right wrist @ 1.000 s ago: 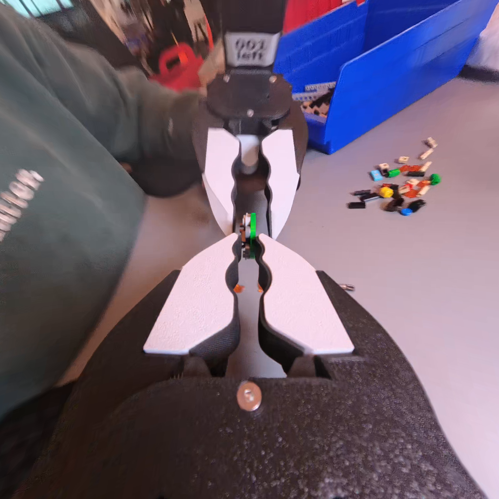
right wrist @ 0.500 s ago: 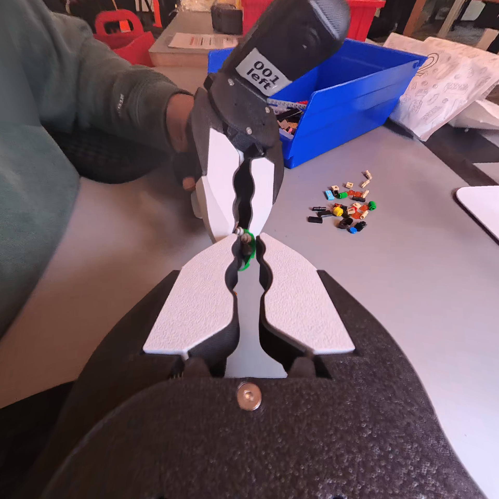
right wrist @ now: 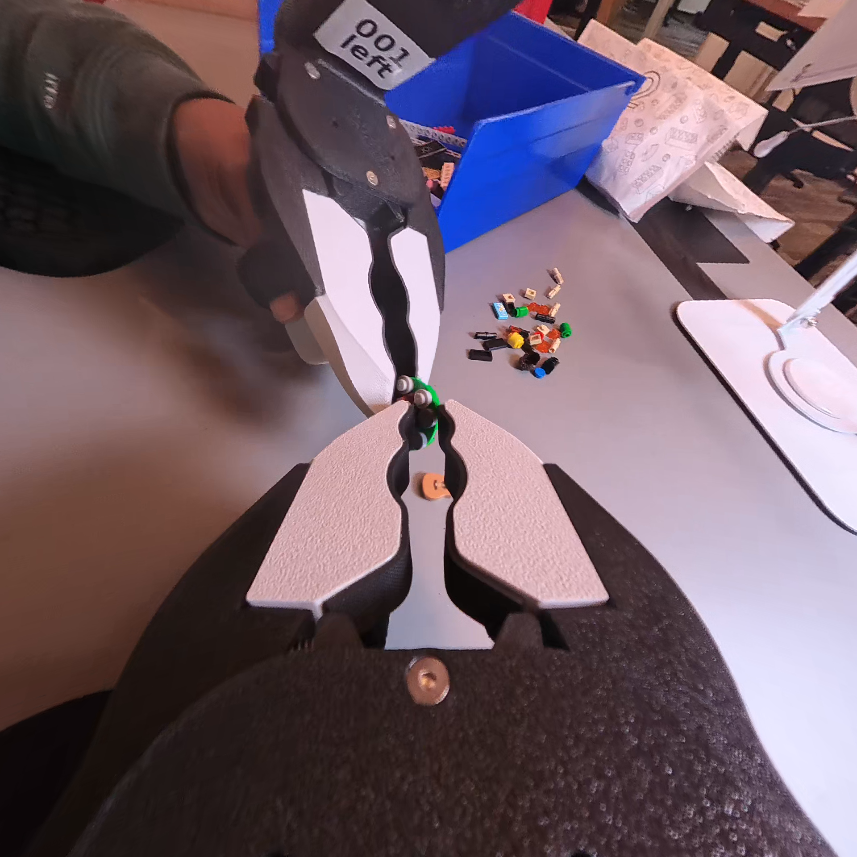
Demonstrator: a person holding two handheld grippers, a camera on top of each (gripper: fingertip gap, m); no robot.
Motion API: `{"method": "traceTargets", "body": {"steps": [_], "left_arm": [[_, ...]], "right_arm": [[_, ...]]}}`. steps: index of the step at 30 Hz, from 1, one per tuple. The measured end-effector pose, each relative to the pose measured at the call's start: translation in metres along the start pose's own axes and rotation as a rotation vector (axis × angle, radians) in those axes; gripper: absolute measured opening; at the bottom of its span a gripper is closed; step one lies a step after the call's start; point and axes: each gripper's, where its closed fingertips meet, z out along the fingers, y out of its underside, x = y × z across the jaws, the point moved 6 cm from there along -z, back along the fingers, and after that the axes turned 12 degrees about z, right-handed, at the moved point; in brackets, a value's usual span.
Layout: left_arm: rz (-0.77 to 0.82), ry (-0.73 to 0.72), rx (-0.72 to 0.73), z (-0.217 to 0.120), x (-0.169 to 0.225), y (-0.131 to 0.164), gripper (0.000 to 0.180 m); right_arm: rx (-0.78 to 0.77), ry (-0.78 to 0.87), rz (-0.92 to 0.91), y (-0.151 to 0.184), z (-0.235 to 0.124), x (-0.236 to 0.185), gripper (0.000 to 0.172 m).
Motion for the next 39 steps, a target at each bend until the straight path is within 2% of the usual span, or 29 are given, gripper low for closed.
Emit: {"method": "traceTargets", "body": {"steps": [4,7,10,16,18,21,23,32,37,39], "left_arm": [[0.066,-0.097,-0.002,-0.001,-0.002,-0.002,0.010],[0.049,-0.137,0.011,0.000,-0.004,-0.002,0.009],[0.019,-0.147,0.011,0.001,-0.006,-0.001,0.009],[-0.052,-0.146,0.049,-0.003,-0.014,-0.004,0.009],[-0.014,-0.141,0.036,-0.003,-0.011,-0.003,0.010],[0.031,-0.140,0.024,-0.001,-0.006,-0.003,0.009],[0.069,-0.145,0.030,-0.001,-0.004,-0.006,0.009],[0.294,-0.262,-0.014,-0.001,0.003,-0.008,0.010],[0.217,-0.253,-0.040,0.001,-0.001,-0.002,0.010],[0.160,-0.242,-0.016,0.001,-0.004,-0.003,0.010]], "right_arm": [[0.005,0.083,0.035,-0.001,0.002,0.001,0.009],[0.016,0.134,0.049,-0.001,0.004,0.002,0.008],[0.035,0.190,0.011,-0.001,0.003,0.002,0.000],[0.004,0.123,-0.023,0.004,0.009,-0.009,0.000],[0.036,0.148,-0.055,0.000,0.004,-0.006,0.000],[0.077,0.161,-0.006,-0.007,-0.004,0.006,0.000],[0.069,0.132,-0.009,-0.005,-0.003,0.006,0.015],[0.072,0.106,0.008,-0.004,-0.002,0.002,0.008],[0.076,0.154,-0.069,0.000,0.000,0.000,0.001],[0.058,0.114,-0.058,0.001,0.002,-0.002,0.000]]}}
